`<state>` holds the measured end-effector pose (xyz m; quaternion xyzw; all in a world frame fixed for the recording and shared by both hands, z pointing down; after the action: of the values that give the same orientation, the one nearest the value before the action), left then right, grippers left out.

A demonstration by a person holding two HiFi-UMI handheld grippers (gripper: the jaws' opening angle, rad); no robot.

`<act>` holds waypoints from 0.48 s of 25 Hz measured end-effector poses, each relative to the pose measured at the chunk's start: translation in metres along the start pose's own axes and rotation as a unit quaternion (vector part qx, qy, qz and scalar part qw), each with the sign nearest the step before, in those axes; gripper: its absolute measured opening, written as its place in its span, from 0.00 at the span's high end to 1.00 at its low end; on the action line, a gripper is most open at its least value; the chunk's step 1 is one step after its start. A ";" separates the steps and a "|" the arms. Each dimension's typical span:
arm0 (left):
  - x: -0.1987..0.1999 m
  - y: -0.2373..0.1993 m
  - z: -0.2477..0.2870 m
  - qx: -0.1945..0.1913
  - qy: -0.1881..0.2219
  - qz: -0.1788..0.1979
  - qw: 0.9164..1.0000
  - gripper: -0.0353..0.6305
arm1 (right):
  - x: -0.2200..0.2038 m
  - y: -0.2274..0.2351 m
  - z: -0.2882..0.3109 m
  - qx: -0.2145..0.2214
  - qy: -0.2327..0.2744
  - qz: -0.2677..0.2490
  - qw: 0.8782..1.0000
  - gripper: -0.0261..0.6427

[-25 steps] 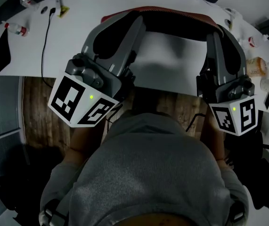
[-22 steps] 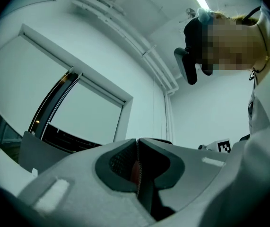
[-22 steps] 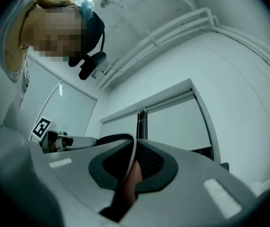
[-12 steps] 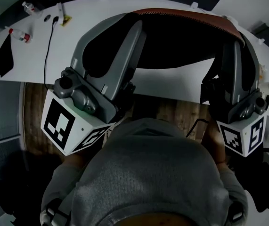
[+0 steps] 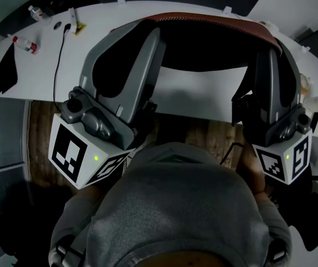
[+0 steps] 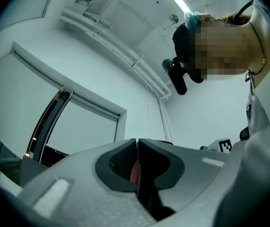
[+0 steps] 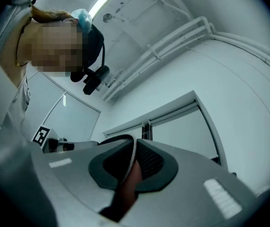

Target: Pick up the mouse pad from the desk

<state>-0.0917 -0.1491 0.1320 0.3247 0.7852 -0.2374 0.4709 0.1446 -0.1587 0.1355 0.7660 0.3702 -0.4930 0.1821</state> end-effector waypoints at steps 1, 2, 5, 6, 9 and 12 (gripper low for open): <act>0.000 -0.001 0.000 0.002 0.000 -0.001 1.000 0.91 | 0.000 0.000 0.001 0.001 -0.001 0.000 1.000 0.93; 0.000 -0.002 -0.001 0.004 0.000 -0.001 1.000 0.91 | 0.000 -0.001 0.001 0.003 -0.002 -0.001 1.000 0.93; 0.000 -0.004 -0.002 0.007 -0.001 -0.002 1.000 0.91 | -0.001 -0.003 0.003 0.004 -0.004 -0.004 1.000 0.93; 0.000 -0.004 -0.003 0.007 -0.002 -0.002 1.000 0.91 | -0.001 -0.004 0.003 0.003 -0.005 -0.004 1.000 0.93; -0.001 -0.003 -0.003 0.007 -0.004 -0.002 1.000 0.91 | -0.001 -0.003 0.002 0.000 -0.006 -0.002 1.000 0.93; -0.001 -0.002 -0.003 0.007 -0.007 -0.002 1.000 0.91 | -0.001 -0.003 0.002 -0.002 -0.007 -0.002 1.000 0.93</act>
<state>-0.0948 -0.1491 0.1340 0.3251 0.7807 -0.2459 0.4736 0.1413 -0.1585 0.1360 0.7614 0.3714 -0.4981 0.1849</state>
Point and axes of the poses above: the fingertips, and each gripper's own axes: z forward along the fingers, y to its right, x out of its top, the point moved 8 cm from there along -z, backward along the fingers, and after that the axes turned 3 degrees about -z, right-handed, at the moved point
